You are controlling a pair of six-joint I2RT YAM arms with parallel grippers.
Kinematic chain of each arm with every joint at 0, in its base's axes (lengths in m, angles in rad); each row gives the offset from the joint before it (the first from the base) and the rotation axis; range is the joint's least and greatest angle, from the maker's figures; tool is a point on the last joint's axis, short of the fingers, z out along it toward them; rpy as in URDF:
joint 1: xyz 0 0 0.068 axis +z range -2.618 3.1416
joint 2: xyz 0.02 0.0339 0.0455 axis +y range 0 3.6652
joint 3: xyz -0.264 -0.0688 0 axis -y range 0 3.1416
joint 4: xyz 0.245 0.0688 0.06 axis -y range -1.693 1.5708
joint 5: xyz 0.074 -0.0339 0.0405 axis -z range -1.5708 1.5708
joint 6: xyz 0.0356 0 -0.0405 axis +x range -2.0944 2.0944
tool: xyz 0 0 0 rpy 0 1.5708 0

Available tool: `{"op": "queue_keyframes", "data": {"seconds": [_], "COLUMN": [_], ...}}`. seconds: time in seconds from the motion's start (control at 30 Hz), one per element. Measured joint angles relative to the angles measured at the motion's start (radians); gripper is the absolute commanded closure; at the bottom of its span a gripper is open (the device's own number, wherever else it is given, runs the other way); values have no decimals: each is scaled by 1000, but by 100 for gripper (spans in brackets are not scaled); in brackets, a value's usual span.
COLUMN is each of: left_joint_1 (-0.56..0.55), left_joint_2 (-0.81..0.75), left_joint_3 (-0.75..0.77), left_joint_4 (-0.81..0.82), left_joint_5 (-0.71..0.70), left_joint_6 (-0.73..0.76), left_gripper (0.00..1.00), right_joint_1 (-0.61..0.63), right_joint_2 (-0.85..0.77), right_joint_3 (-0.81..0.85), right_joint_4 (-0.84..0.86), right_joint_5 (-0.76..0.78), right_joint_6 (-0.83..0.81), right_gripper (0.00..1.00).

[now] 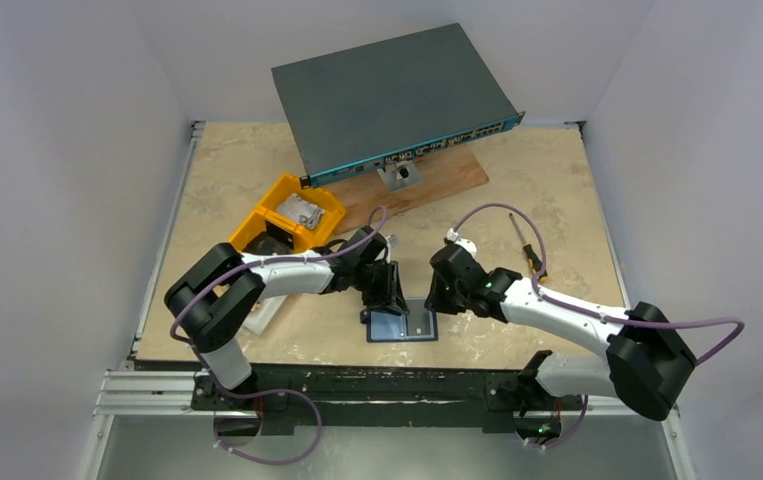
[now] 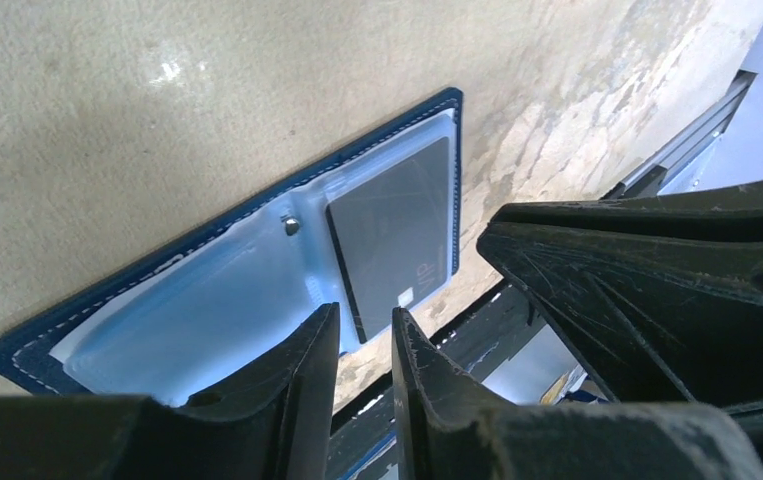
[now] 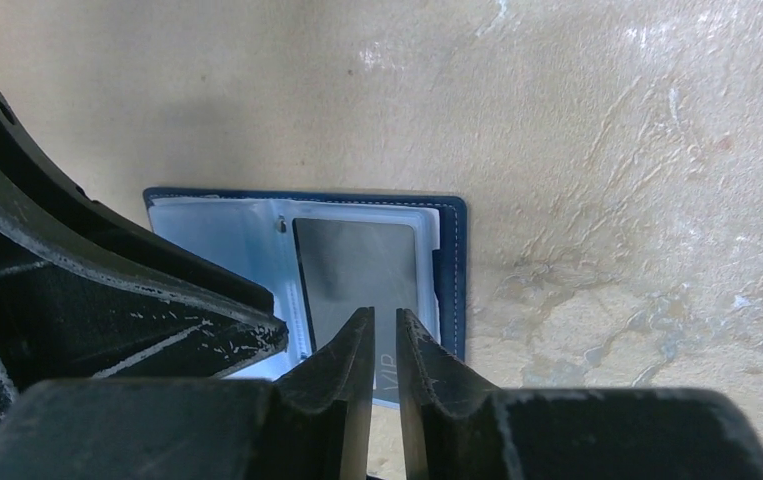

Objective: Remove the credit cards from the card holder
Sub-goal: Remove the credit card from the card holder.

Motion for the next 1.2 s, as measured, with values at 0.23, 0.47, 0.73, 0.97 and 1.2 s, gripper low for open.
{"op": "queue_keyframes", "data": {"seconds": [0.23, 0.47, 0.73, 0.97, 1.2], "left_joint_1": [5, 17, 31, 37, 38], "left_joint_2": [45, 56, 60, 69, 72], "left_joint_3": [-10, -16, -43, -56, -67], "left_joint_4": [2, 10, 66, 106, 138], "left_joint_5": [19, 42, 79, 108, 117], "left_joint_6": [1, 1, 0, 0, 0], "left_gripper": [72, 71, 71, 71, 72], "right_joint_1": [28, 45, 61, 108, 117], "right_joint_2": [37, 62, 81, 108, 119], "right_joint_3": [-13, -14, -17, -17, -8], "right_joint_4": [5, 14, 19, 67, 70], "right_joint_5": [3, 3, 3, 2, 5], "right_joint_6": [0, 1, 9, 32, 52], "right_gripper": [89, 90, 91, 91, 76]}}
